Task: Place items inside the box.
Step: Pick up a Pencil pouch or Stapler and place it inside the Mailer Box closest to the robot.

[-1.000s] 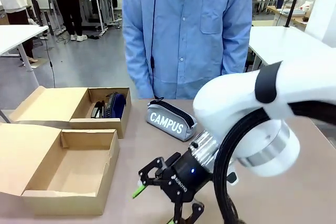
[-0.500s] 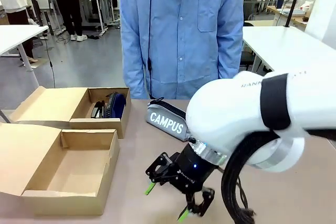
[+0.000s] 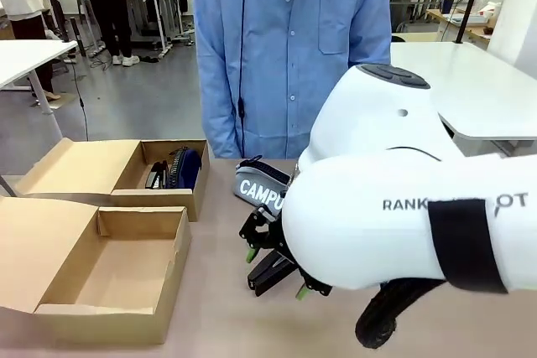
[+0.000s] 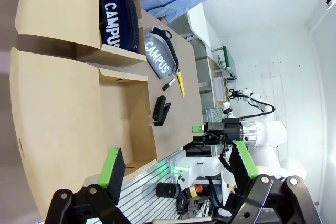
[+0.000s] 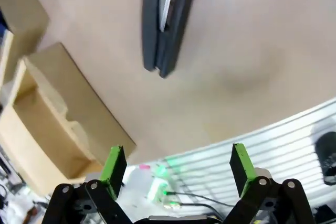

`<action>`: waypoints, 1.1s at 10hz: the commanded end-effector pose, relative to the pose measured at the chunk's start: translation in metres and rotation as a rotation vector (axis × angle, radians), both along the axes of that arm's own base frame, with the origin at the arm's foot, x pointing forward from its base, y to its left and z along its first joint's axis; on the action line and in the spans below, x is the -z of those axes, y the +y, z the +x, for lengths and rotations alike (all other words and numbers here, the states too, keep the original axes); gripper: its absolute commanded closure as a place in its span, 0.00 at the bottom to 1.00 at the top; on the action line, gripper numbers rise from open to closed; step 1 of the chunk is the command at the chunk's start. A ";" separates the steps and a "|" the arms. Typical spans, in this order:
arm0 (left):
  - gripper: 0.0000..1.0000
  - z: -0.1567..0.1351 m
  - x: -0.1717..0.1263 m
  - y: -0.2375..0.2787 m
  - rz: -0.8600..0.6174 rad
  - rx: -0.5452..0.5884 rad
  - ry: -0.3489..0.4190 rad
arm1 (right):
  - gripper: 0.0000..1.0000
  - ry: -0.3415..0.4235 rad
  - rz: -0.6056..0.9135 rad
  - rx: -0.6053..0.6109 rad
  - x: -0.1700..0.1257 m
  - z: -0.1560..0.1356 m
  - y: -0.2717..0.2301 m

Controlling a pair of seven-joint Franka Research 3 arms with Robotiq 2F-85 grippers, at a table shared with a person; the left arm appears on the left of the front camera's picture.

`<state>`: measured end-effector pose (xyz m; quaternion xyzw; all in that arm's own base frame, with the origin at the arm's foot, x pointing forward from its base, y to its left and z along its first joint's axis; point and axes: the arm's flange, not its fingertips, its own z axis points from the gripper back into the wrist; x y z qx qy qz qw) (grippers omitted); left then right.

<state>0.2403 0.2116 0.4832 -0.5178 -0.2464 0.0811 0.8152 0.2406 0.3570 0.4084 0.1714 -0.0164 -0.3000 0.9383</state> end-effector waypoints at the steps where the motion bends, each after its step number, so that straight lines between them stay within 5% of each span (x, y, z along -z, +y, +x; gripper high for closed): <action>1: 0.00 -0.001 -0.001 0.000 -0.013 0.005 -0.030 | 0.00 0.040 -0.020 -0.063 0.003 -0.002 -0.003; 2: 0.00 -0.001 -0.001 0.000 -0.013 0.005 -0.030 | 0.00 0.000 0.000 0.000 0.000 0.000 0.000; 4: 0.00 -0.001 -0.001 0.000 -0.013 0.005 -0.030 | 0.00 0.065 -0.086 0.089 0.013 0.007 0.005; 11: 0.00 -0.001 -0.001 0.000 -0.013 0.005 -0.030 | 0.00 0.055 -0.164 0.145 0.044 0.052 0.029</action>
